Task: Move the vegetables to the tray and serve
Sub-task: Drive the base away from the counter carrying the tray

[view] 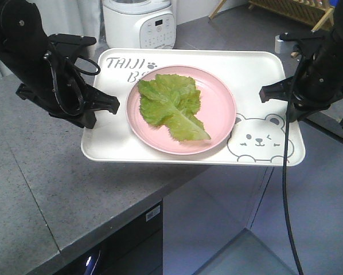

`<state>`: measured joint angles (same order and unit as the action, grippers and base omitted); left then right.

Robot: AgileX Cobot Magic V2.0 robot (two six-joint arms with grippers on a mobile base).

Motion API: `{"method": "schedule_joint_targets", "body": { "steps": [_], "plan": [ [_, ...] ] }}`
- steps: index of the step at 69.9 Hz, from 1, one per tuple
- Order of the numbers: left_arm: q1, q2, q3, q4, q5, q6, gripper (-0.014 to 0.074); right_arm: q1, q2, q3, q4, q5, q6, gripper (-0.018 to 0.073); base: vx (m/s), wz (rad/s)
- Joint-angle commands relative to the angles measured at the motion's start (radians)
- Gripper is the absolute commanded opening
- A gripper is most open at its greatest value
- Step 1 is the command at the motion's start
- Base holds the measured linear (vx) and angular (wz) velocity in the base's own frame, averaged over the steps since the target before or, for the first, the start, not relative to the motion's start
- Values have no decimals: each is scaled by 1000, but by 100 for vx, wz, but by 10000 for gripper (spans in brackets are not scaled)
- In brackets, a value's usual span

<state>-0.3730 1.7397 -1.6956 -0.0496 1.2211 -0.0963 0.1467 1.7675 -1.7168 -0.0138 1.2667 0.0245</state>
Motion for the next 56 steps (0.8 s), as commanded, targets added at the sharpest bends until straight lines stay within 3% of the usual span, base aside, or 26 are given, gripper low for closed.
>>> {"method": "schedule_joint_targets", "body": {
  "steps": [1, 56],
  "plan": [
    [-16, -61, -38, -79, -78, 24, -6, 10, -52, -32, 60, 16, -25, -6, -1, -21],
    [-16, -61, -38, -79, -78, 24, -6, 10, -52, -32, 60, 16, -25, -6, -1, -25]
  ]
}}
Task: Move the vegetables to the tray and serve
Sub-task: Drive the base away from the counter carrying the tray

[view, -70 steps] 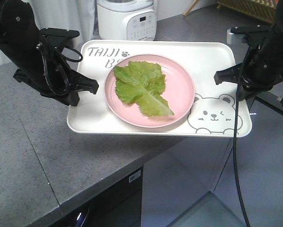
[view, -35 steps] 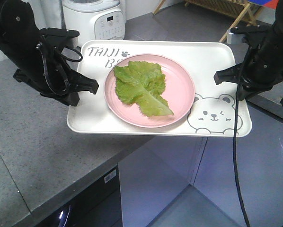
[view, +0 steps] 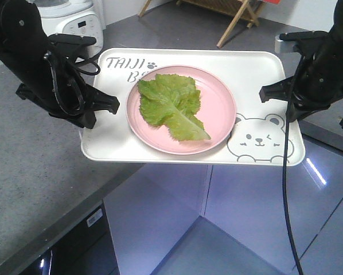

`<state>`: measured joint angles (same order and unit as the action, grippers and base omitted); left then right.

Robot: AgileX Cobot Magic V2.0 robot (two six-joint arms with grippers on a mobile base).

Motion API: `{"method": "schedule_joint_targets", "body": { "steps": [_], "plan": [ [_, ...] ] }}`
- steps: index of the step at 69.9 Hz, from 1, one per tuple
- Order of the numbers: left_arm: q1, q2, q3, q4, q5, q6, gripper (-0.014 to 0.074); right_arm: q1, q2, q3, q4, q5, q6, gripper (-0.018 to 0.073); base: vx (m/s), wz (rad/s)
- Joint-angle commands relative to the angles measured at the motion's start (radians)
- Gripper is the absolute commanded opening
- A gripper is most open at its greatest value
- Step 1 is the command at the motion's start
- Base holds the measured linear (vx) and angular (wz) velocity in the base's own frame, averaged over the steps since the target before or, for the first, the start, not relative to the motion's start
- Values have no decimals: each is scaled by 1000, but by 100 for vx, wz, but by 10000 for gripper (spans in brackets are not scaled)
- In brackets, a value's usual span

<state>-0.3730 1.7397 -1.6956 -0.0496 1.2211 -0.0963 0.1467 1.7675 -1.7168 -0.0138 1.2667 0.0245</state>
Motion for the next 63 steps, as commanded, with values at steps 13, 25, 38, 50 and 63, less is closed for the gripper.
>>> {"method": "schedule_joint_targets", "body": {
  "steps": [13, 25, 38, 50, 63],
  "plan": [
    [-16, -61, -38, -79, -78, 24, -6, 10, -52, -32, 60, 16, -25, -6, -2, -32],
    [-16, -61, -38, -79, -78, 24, -6, 10, -52, -32, 60, 16, -25, -6, -2, -33],
    [-16, -61, -38, -79, -78, 24, -6, 10, -52, -32, 60, 16, -25, -6, -2, -32],
    [-16, -61, -38, -79, -78, 24, -6, 10, -52, -32, 60, 16, -25, -6, -2, -31],
    [-16, -61, -38, -79, -78, 24, -6, 10, -52, -32, 60, 16, -25, -6, -2, -32]
  ]
}}
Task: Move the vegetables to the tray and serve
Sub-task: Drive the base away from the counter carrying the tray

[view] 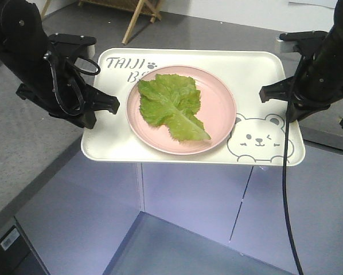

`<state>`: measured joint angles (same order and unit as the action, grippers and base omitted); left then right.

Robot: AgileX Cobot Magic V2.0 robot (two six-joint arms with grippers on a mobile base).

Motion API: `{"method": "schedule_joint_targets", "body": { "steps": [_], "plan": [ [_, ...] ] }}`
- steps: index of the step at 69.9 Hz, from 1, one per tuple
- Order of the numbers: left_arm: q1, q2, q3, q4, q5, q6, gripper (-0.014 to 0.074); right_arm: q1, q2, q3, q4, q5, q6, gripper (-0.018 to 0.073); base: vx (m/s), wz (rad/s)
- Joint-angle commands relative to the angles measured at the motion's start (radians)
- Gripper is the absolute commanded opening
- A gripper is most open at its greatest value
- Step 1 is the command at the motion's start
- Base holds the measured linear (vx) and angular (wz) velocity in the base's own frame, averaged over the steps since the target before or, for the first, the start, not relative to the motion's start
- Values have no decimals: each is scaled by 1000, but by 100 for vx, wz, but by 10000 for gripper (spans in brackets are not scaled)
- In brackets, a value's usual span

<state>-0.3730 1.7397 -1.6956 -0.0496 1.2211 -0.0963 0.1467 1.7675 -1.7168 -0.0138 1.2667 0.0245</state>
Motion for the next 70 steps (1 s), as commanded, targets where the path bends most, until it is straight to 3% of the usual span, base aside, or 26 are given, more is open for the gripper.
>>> {"method": "schedule_joint_targets", "body": {
  "steps": [1, 70],
  "plan": [
    [-16, -61, -38, -79, -78, 24, -6, 10, -52, -32, 60, 16, -25, -6, -2, -32],
    [-16, -61, -38, -79, -78, 24, -6, 10, -52, -32, 60, 16, -25, -6, -2, -24]
  ]
}}
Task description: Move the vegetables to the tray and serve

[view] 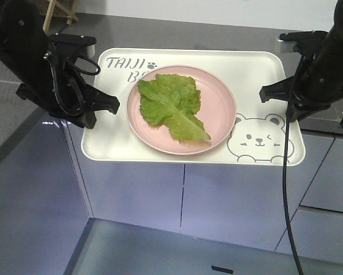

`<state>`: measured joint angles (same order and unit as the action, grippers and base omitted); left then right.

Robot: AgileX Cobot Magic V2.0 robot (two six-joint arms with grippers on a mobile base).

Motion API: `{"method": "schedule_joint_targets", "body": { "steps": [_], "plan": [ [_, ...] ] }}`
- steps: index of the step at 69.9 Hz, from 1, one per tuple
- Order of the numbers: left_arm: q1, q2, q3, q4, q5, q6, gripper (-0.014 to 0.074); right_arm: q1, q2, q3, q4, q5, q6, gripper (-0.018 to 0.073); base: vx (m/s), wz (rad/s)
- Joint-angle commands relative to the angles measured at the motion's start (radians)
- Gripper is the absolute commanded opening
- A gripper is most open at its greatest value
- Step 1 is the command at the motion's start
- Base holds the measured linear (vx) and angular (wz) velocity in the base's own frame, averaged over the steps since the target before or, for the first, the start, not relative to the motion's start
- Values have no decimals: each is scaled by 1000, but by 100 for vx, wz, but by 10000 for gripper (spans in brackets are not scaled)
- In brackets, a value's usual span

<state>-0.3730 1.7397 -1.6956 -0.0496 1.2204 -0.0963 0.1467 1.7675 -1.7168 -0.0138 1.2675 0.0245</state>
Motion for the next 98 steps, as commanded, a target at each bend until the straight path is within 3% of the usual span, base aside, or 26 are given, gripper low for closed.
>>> {"method": "schedule_joint_targets", "body": {
  "steps": [1, 98],
  "plan": [
    [-16, -61, -38, -79, -77, 24, -6, 10, -52, -32, 60, 15, -25, -6, -2, -12],
    [-16, -61, -38, -80, -77, 24, -6, 10, -52, -32, 60, 15, -25, -6, -1, -12]
  ]
}}
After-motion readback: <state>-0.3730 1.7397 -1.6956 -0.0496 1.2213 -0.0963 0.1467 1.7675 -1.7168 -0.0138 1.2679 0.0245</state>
